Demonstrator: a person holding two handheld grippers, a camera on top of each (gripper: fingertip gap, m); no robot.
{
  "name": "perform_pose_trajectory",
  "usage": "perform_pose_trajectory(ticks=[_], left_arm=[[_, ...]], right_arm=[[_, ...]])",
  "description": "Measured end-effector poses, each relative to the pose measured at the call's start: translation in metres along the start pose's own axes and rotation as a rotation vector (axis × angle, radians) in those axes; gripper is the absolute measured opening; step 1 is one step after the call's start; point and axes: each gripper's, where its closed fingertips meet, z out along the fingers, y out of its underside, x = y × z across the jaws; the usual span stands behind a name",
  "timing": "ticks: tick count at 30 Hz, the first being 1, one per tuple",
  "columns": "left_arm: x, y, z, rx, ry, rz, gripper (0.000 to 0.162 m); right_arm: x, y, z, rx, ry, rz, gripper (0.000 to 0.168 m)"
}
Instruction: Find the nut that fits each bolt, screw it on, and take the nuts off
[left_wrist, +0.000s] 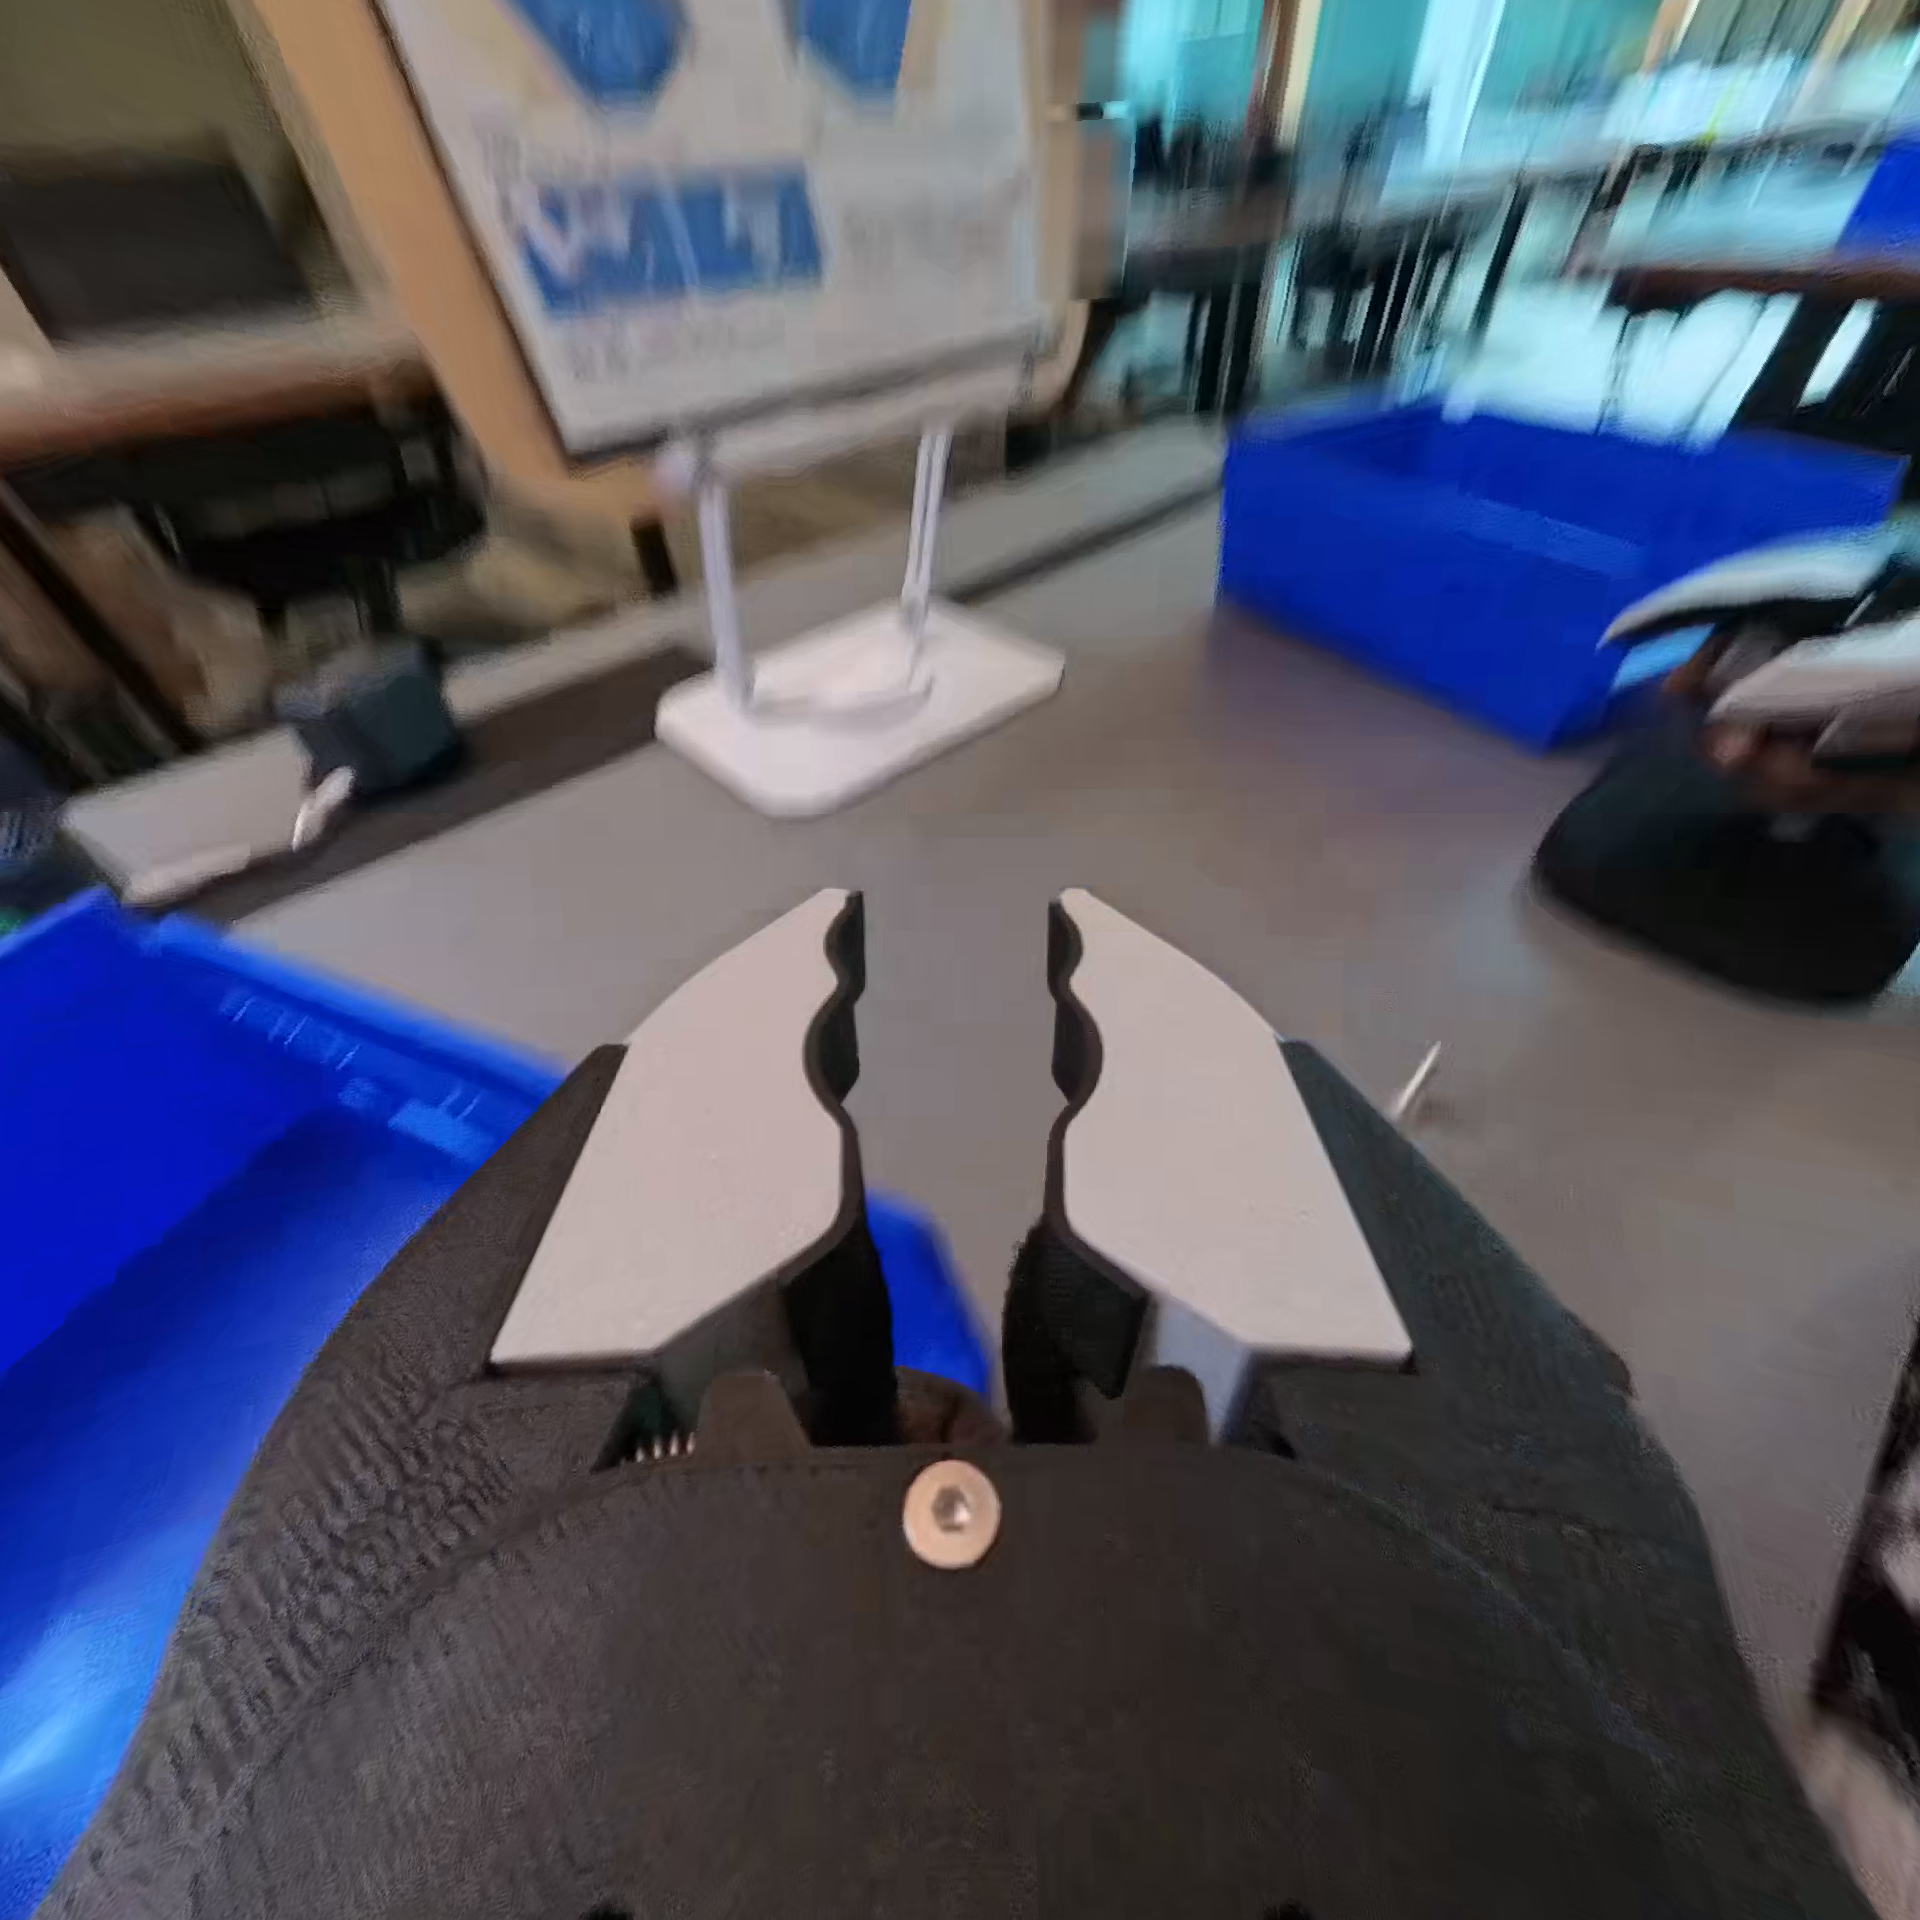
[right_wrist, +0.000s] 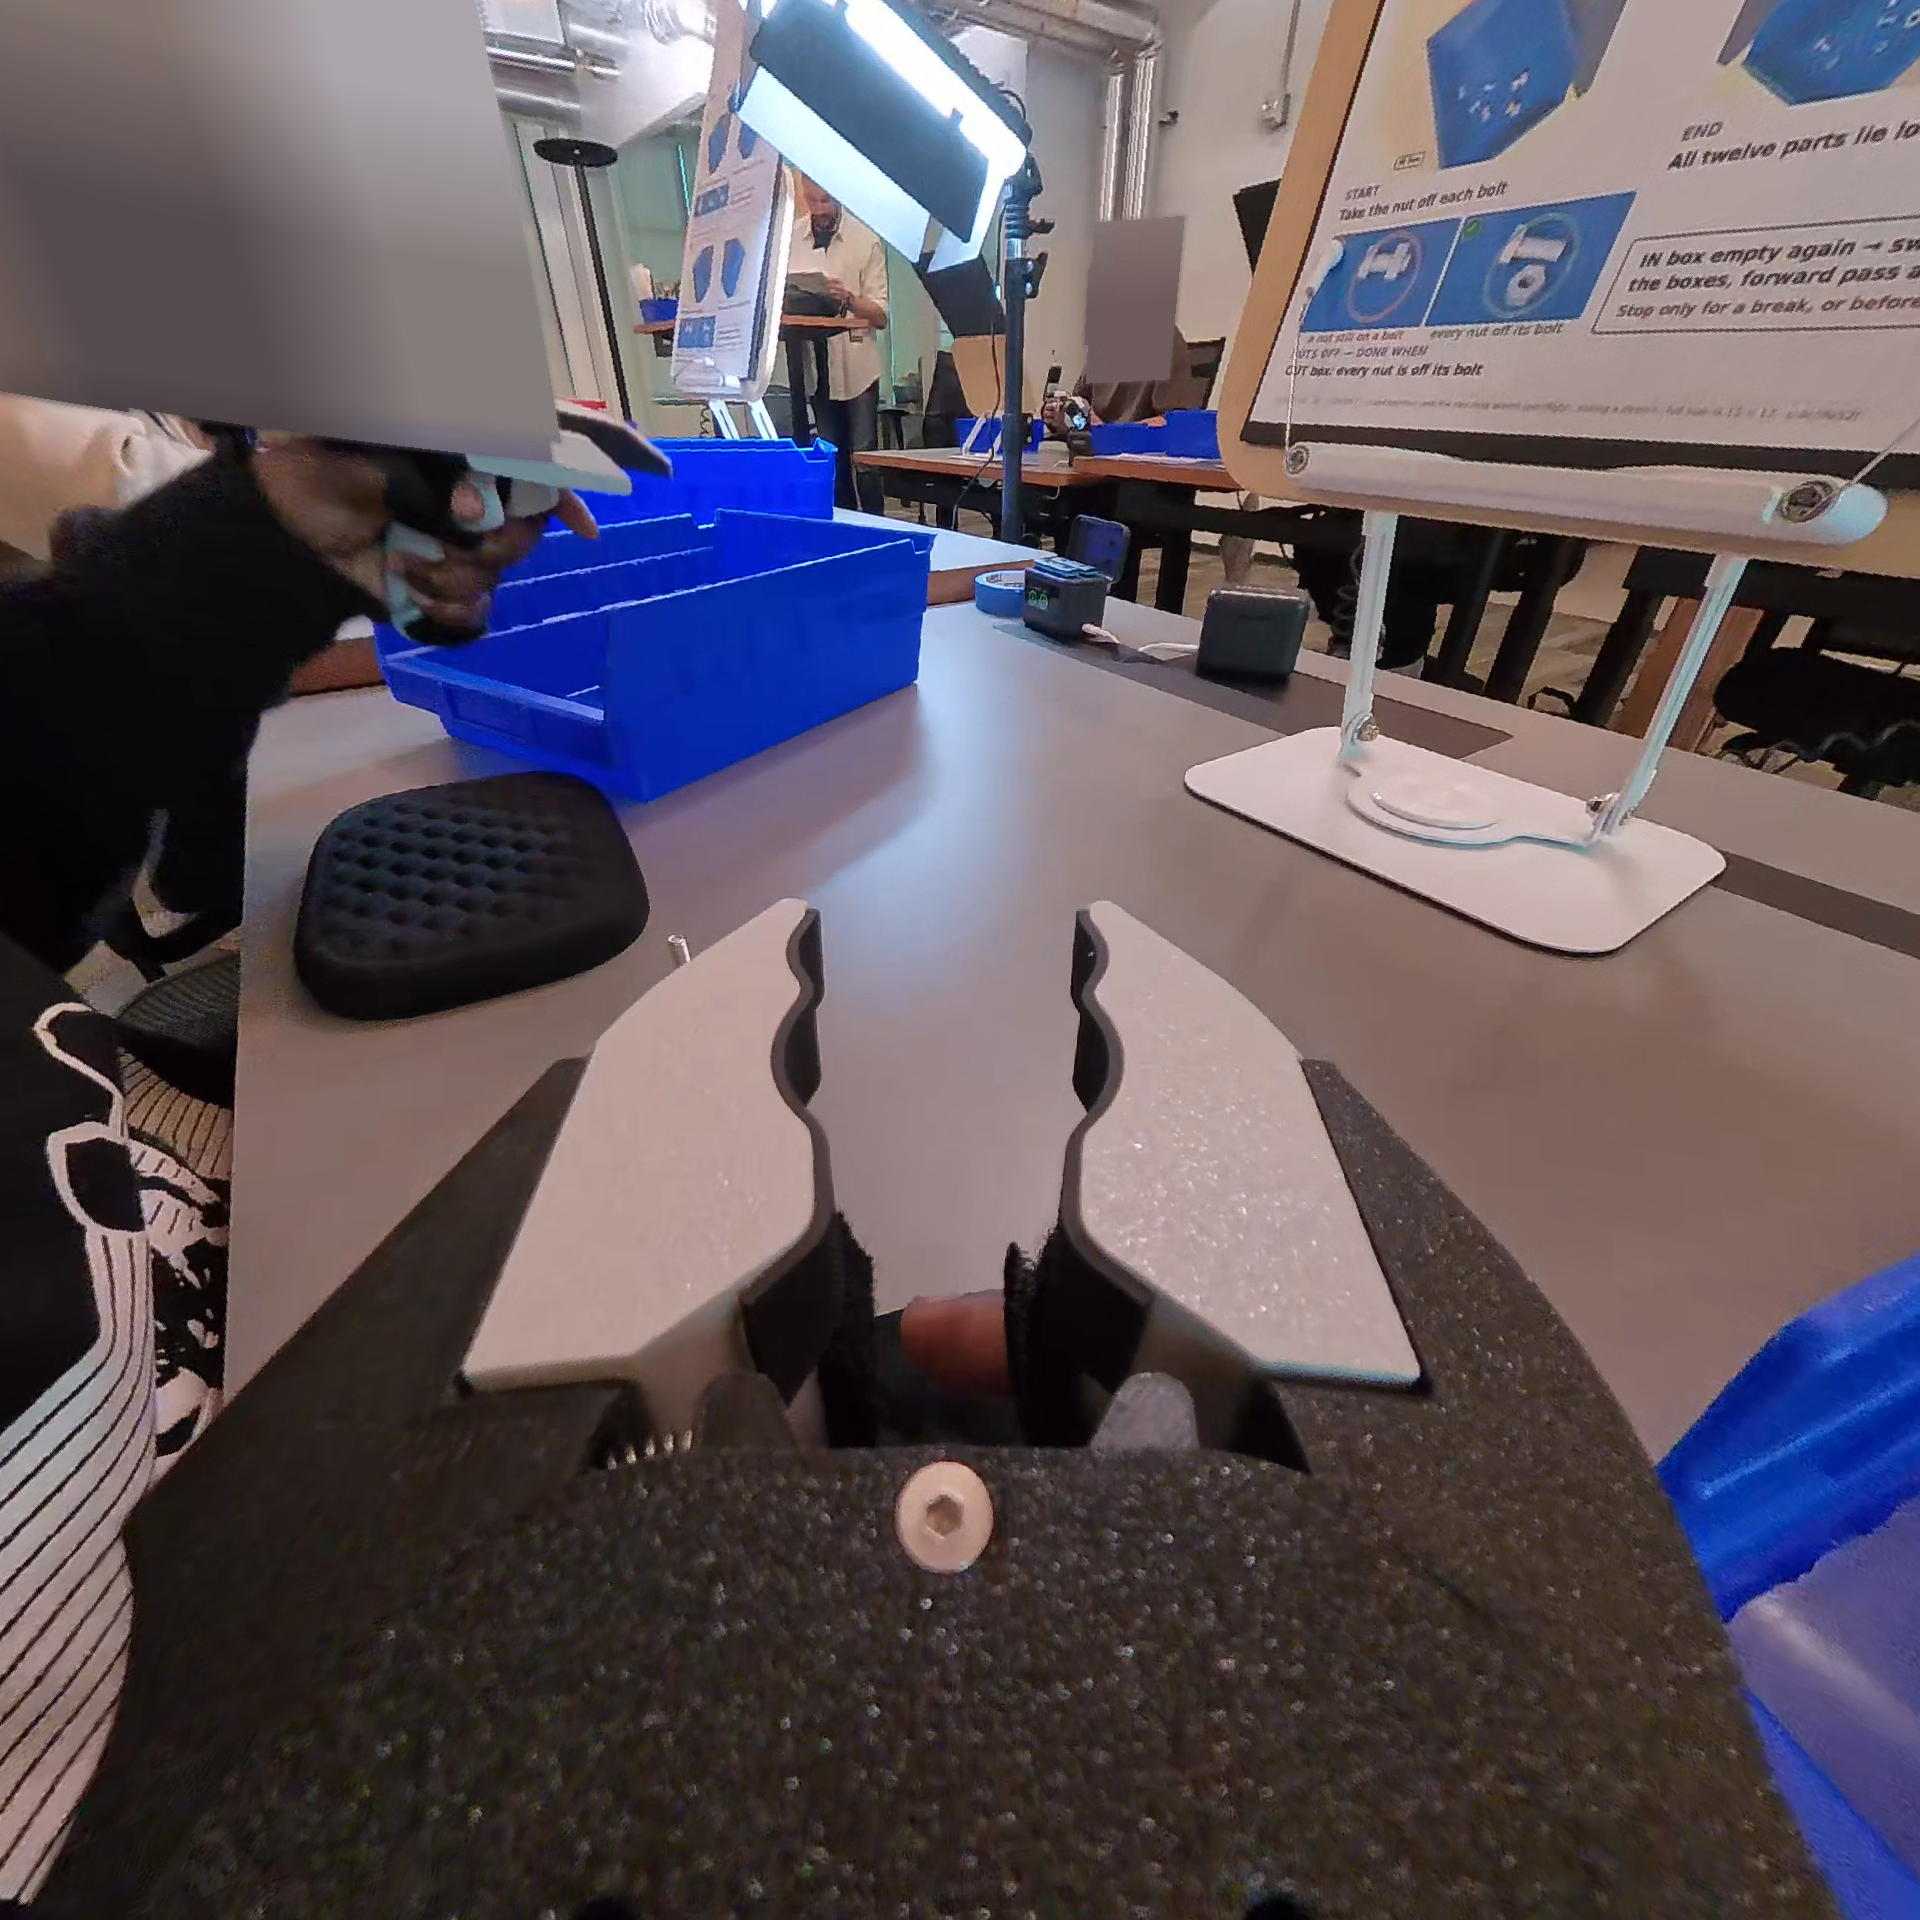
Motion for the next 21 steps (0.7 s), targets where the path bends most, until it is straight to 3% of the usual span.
perform_pose_trajectory(ticks=[5,9,13,21], left_arm=[[-0.079,0.073,-0.035,-0.597,-0.106,-0.059,0.027],[-0.105,0.125,-0.043,-0.873,-0.118,-0.098,0.027],[-0.105,0.151,-0.037,-0.951,-0.053,-0.14,0.027],[-0.107,0.17,-0.036,-0.995,-0.029,-0.171,0.025]], right_arm=[[-0.001,0.001,0.001,0.001,0.009,-0.021,0.046],[-0.001,0.0,0.001,0.005,0.008,-0.024,0.046],[-0.001,-0.002,-0.001,0.018,0.008,-0.018,0.046],[0.0,-0.002,-0.001,0.021,0.01,-0.015,0.046]])
